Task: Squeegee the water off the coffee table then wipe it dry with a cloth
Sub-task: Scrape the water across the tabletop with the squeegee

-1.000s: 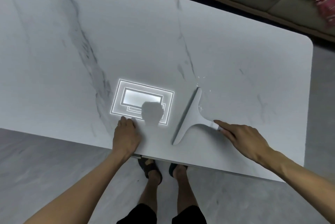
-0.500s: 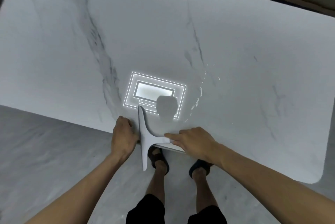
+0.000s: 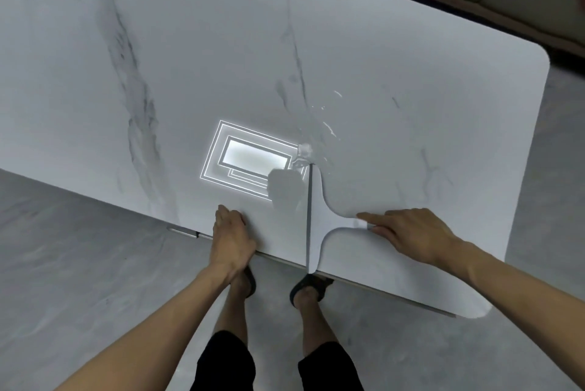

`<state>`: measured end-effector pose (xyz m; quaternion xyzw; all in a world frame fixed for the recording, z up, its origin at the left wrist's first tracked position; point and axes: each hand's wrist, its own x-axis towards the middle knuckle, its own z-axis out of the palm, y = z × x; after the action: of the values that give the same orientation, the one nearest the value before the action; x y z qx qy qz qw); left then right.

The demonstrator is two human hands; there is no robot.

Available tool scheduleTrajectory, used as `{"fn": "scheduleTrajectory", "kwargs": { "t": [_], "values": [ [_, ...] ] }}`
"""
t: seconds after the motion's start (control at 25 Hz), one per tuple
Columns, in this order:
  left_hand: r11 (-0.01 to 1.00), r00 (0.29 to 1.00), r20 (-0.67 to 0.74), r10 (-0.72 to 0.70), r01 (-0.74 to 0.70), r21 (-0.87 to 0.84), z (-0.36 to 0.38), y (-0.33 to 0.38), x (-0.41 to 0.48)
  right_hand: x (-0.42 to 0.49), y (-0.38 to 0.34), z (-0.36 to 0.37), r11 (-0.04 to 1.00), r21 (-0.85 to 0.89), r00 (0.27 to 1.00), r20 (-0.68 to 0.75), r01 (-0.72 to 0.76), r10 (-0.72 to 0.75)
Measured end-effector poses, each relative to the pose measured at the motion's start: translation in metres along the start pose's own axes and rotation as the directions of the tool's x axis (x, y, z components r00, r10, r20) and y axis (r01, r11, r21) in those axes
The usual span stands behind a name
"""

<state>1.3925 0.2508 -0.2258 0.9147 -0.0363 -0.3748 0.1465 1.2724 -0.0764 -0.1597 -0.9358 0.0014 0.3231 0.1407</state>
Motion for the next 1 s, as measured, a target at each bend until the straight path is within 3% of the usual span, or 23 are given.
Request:
{"fn": "scheduleTrajectory", "kwargs": {
  "t": [0.24, 0.44, 0.56, 0.76, 1.0],
  "values": [
    [0.996, 0.988, 0.126, -0.085, 0.085, 0.006, 0.007, 0.012, 0.008, -0.020, 0.033, -0.019, 0.998, -0.063, 0.998, -0.060, 0.016, -0.020],
    [0.997, 0.984, 0.160, -0.072, 0.069, 0.020, 0.006, 0.001, 0.011, 0.016, -0.025, 0.011, 0.922, -0.118, 0.930, 0.040, 0.368, -0.366],
    [0.997, 0.983, 0.167, -0.079, 0.082, -0.009, 0.009, 0.000, 0.016, 0.039, -0.043, 0.027, 0.862, -0.179, 0.881, 0.104, 0.474, -0.462],
    [0.996, 0.978, 0.185, -0.094, 0.093, 0.015, 0.012, 0.006, 0.016, 0.034, 0.003, 0.013, 0.896, -0.183, 0.914, 0.050, 0.405, -0.403],
    [0.990, 0.970, 0.205, -0.131, 0.116, 0.083, 0.002, 0.016, 0.013, 0.001, 0.077, -0.031, 0.960, -0.216, 0.982, -0.023, 0.179, -0.188]
  ]
}}
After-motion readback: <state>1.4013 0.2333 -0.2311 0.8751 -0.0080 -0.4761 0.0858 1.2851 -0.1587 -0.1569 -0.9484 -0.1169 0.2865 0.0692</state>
